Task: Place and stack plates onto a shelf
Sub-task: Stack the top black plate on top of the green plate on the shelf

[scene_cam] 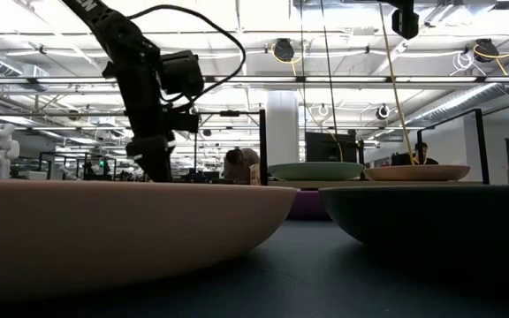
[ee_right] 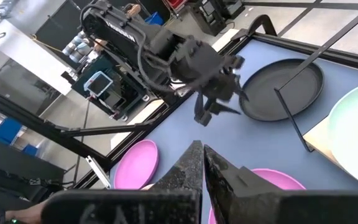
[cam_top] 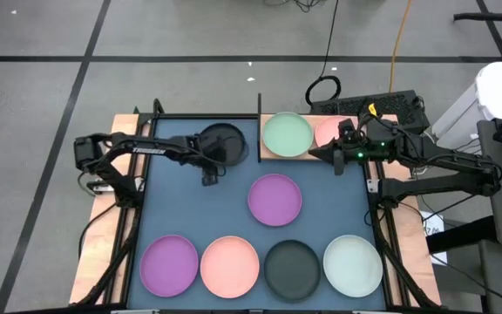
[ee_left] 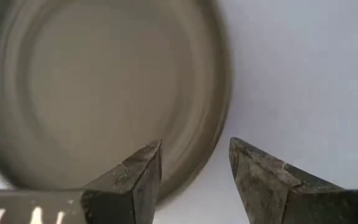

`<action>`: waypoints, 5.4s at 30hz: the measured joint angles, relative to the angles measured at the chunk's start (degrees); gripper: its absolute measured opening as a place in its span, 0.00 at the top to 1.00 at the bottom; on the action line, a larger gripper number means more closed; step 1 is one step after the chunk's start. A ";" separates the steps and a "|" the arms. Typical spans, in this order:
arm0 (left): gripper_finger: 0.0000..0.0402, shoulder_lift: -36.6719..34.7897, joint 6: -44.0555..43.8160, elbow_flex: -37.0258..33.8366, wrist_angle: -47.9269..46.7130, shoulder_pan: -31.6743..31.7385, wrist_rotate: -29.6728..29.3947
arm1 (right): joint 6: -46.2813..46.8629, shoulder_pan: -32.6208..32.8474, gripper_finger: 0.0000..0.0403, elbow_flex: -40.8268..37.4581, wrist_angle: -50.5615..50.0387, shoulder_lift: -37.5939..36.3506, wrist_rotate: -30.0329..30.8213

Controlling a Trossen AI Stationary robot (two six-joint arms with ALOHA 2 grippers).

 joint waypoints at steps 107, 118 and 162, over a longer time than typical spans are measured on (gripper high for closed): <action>0.97 0.80 -37.10 58.14 -13.20 36.11 18.53 | -2.71 -0.04 1.00 0.00 4.60 -0.02 1.42; 0.97 2.35 -38.76 62.79 -11.34 33.02 19.07 | -2.85 -0.02 1.00 0.00 4.74 -0.02 1.32; 0.97 21.09 -42.82 62.79 4.73 12.73 20.35 | -4.39 -0.04 1.00 0.00 6.86 -5.94 3.26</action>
